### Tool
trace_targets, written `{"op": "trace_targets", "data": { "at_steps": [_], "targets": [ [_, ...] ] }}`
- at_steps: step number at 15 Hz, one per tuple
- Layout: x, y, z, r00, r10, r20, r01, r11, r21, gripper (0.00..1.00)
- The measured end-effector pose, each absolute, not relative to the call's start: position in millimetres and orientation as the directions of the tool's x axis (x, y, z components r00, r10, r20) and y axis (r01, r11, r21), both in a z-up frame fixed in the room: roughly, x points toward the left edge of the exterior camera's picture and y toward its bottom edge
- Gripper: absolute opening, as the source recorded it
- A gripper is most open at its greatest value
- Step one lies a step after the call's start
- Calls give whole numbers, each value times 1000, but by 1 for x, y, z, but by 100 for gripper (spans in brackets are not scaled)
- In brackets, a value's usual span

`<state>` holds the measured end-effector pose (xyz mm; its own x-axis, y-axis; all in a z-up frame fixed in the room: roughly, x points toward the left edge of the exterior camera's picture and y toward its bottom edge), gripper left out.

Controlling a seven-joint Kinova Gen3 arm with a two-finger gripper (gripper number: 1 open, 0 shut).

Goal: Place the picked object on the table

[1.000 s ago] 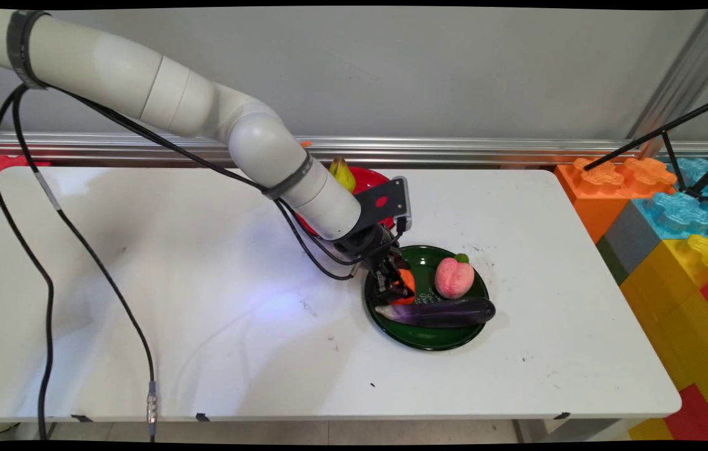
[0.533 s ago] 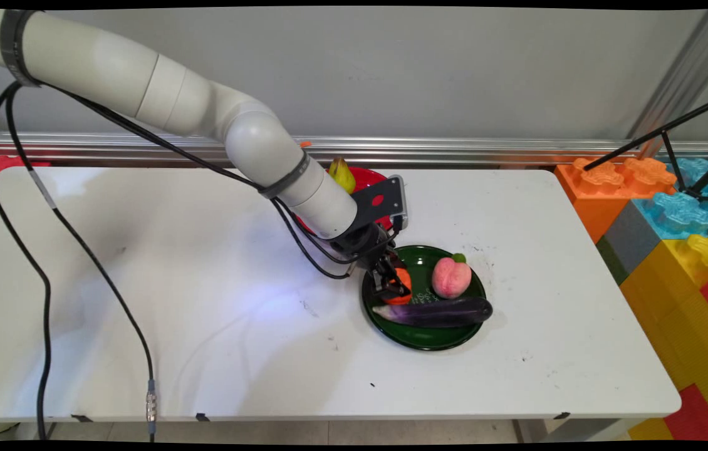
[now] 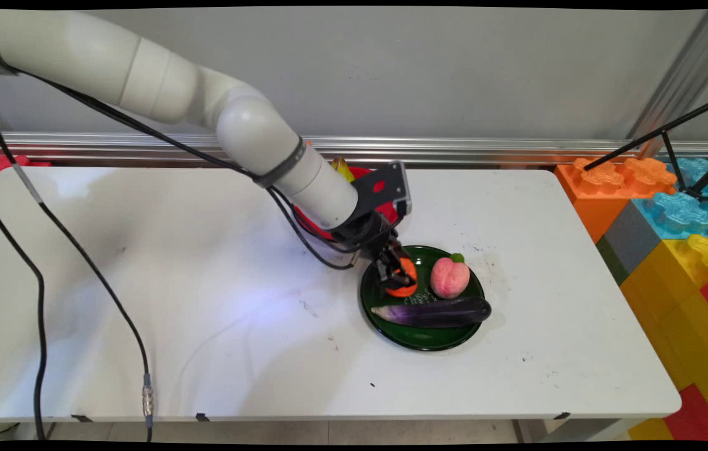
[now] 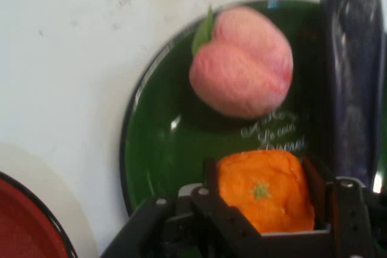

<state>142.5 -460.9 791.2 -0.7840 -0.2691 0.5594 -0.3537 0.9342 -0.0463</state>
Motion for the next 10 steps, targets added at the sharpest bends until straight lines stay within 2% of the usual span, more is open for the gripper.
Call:
{"op": "trace_targets", "data": {
  "at_steps": [10],
  "targets": [
    [162, -442, 877, -718, -311, 622, -415, 910, -23, 0]
  ]
}}
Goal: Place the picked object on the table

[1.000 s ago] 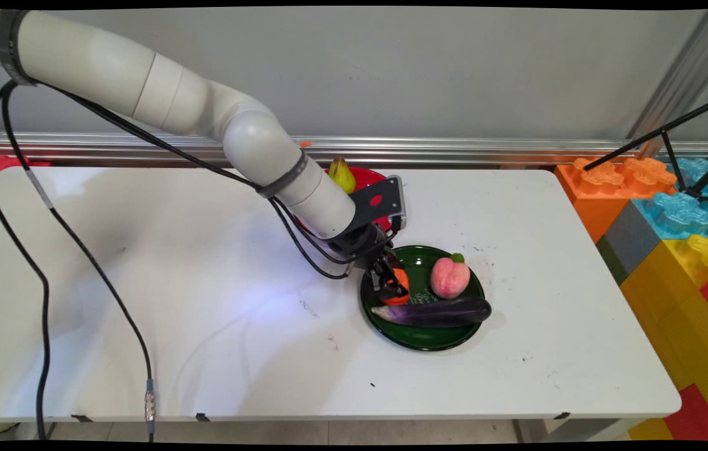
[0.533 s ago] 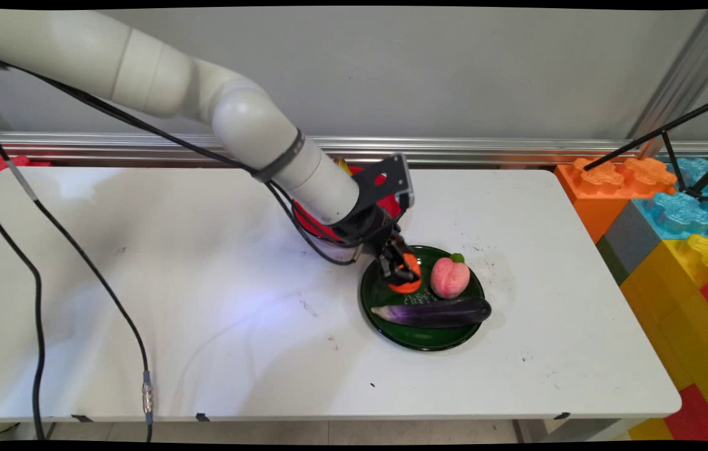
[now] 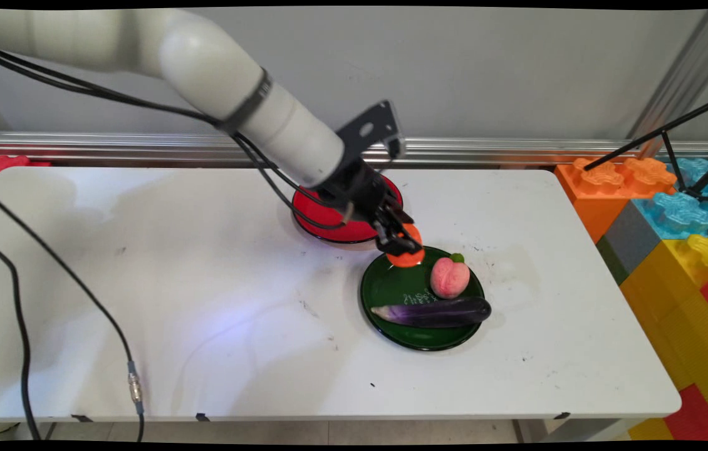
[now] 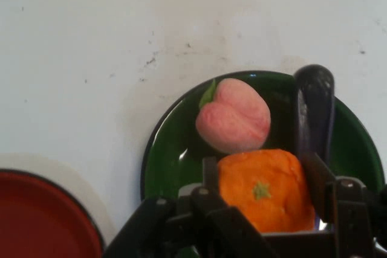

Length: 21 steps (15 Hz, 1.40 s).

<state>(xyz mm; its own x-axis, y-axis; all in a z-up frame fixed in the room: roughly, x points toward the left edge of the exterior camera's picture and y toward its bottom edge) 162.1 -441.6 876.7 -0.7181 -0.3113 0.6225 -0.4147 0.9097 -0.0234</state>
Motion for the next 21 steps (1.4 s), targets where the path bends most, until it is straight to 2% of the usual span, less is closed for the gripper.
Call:
{"op": "trace_targets", "data": {
  "at_steps": [6, 9, 13, 21],
  "targets": [
    [225, -433, 907, -706, -342, 620, -443, 896, -10, 0],
    [268, -433, 909, -709, -351, 612, -451, 892, -11, 0],
    [310, -438, 894, -719, -345, 603, -447, 894, -21, 0],
    [337, -456, 836, -741, -305, 599, -389, 921, -12, 0]
  ]
}}
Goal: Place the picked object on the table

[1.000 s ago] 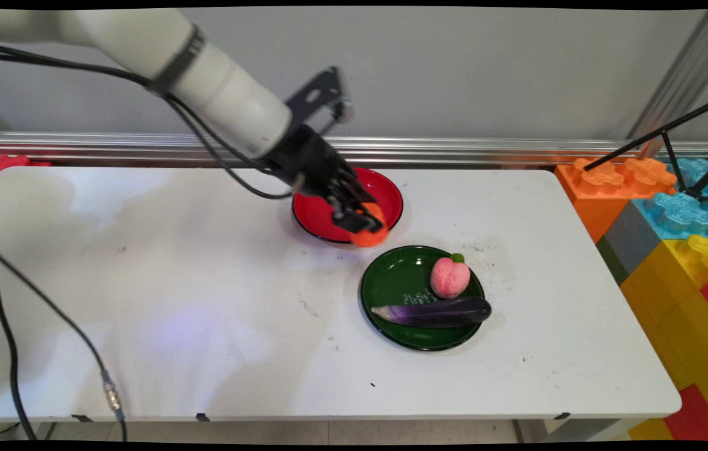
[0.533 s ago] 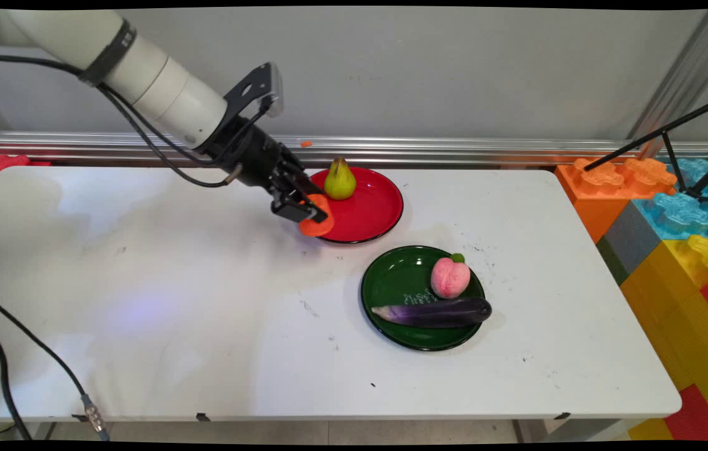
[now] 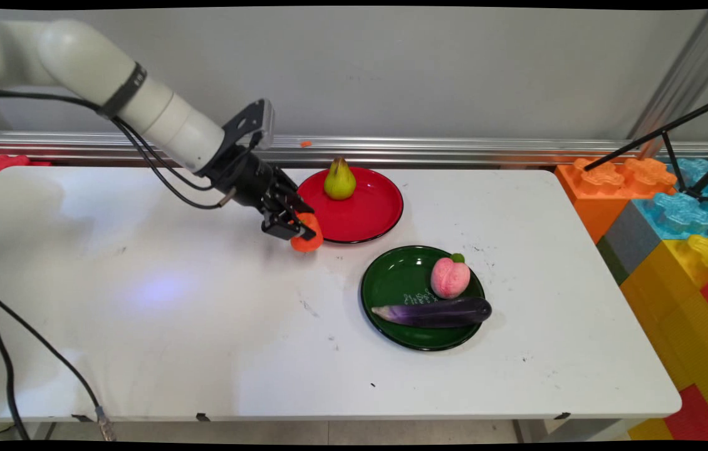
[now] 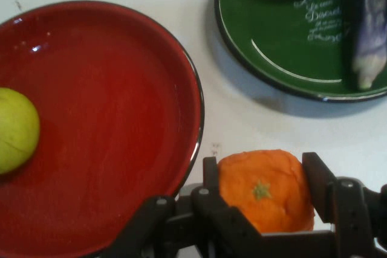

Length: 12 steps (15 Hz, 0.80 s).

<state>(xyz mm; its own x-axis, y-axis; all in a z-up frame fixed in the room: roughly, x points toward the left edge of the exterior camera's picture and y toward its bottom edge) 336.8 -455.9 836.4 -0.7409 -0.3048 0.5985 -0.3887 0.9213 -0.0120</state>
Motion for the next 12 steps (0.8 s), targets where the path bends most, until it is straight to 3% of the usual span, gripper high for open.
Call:
{"op": "trace_targets", "data": {
  "at_steps": [12],
  "targets": [
    [341, -475, 767, -773, -237, 588, -282, 959, 15, 0]
  ]
}}
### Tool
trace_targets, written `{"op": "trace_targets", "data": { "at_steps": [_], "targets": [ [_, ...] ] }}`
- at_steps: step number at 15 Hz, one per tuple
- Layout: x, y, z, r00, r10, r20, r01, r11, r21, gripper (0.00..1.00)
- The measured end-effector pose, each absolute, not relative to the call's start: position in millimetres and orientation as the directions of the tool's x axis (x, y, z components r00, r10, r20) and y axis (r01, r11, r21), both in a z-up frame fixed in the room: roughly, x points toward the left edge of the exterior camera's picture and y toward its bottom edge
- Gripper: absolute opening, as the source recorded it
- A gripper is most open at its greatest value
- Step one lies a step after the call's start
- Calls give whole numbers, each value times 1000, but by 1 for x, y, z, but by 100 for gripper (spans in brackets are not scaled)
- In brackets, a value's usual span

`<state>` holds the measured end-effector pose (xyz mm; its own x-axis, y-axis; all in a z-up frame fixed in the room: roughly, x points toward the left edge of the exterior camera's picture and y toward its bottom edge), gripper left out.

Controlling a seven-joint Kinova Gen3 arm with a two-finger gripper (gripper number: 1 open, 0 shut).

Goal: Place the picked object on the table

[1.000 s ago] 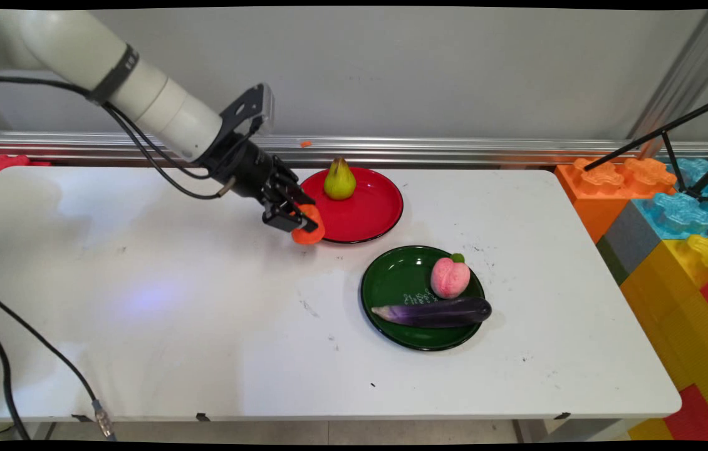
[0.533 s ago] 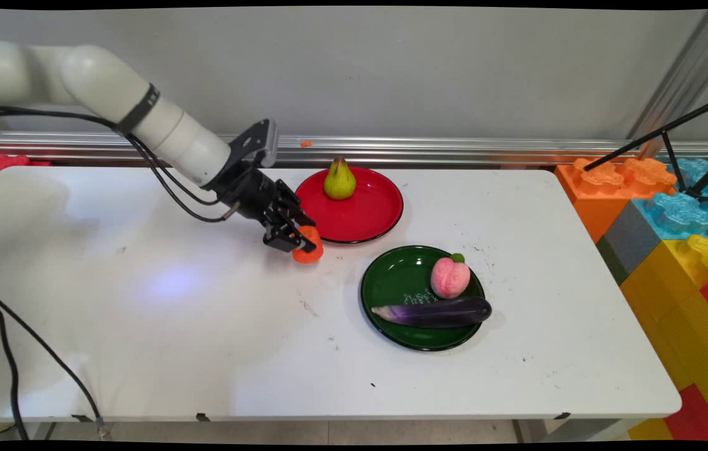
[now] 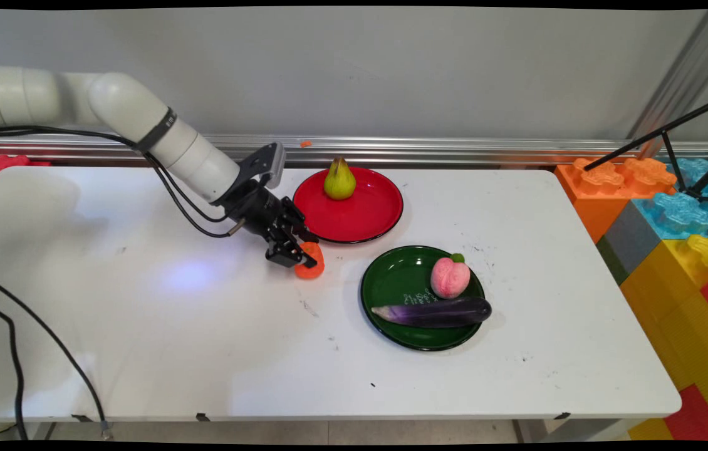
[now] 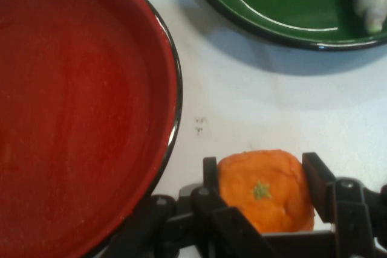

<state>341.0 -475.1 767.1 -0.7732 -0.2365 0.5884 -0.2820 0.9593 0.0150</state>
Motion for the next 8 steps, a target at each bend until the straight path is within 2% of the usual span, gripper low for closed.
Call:
{"op": "trace_targets", "data": {
  "at_steps": [3, 4, 8],
  "targets": [
    [341, -477, 760, -778, -220, 588, -264, 964, 12, 0],
    [340, -477, 759, -780, -213, 589, -256, 967, 10, 100],
    [339, -477, 758, -783, -194, 591, -236, 972, 7, 100]
  ]
}}
